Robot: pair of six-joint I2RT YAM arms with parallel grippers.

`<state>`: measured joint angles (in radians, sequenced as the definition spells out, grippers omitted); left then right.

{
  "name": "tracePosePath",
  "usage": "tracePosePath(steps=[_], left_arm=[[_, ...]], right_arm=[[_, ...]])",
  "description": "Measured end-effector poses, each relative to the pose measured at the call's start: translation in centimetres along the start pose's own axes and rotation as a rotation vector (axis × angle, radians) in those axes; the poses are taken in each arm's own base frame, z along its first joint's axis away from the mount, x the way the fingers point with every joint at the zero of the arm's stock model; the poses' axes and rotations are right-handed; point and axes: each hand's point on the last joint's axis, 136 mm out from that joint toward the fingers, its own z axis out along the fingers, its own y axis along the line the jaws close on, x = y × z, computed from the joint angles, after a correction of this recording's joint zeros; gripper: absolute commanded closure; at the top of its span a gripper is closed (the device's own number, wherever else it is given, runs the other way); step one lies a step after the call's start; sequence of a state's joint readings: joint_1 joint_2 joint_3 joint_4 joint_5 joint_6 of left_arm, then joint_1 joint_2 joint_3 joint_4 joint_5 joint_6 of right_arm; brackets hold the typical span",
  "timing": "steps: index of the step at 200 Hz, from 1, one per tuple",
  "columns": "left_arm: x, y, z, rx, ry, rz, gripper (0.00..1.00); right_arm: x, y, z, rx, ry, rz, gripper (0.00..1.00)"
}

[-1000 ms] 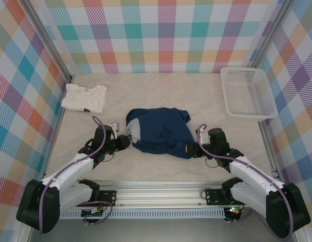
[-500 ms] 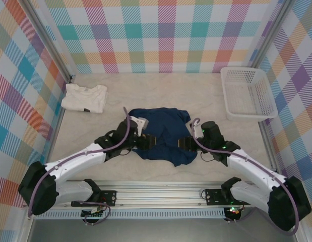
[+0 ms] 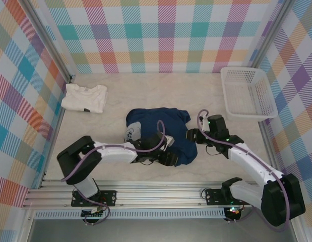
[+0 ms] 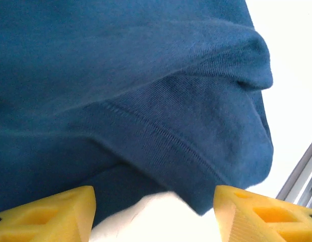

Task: Fold the inside-out t-shirt

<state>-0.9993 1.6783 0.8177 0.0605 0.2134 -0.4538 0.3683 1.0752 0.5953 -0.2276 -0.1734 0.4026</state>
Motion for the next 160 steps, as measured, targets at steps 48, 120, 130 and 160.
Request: tracePosePath(steps=[48,120,130,160], left_arm=[[-1.0,-2.0,1.9,0.075,0.003,-0.018,0.51],[-2.1,-2.8,2.0,0.102,-0.028,-0.005,1.0],[-2.4,-2.5,1.5,0.096,-0.038,-0.001,1.0],[-5.7,-1.5,-6.5,0.036,-0.167,0.034,1.0]], right_arm=[[-0.9,0.4,-0.2,-0.03,-0.001,-0.002,0.48],[-0.5,0.2,0.3,-0.03,0.022,-0.004,0.47],[-0.5,0.1,0.2,-0.023,0.021,-0.015,0.47],[-2.7,1.0,-1.9,-0.016,-0.066,-0.092,0.45]])
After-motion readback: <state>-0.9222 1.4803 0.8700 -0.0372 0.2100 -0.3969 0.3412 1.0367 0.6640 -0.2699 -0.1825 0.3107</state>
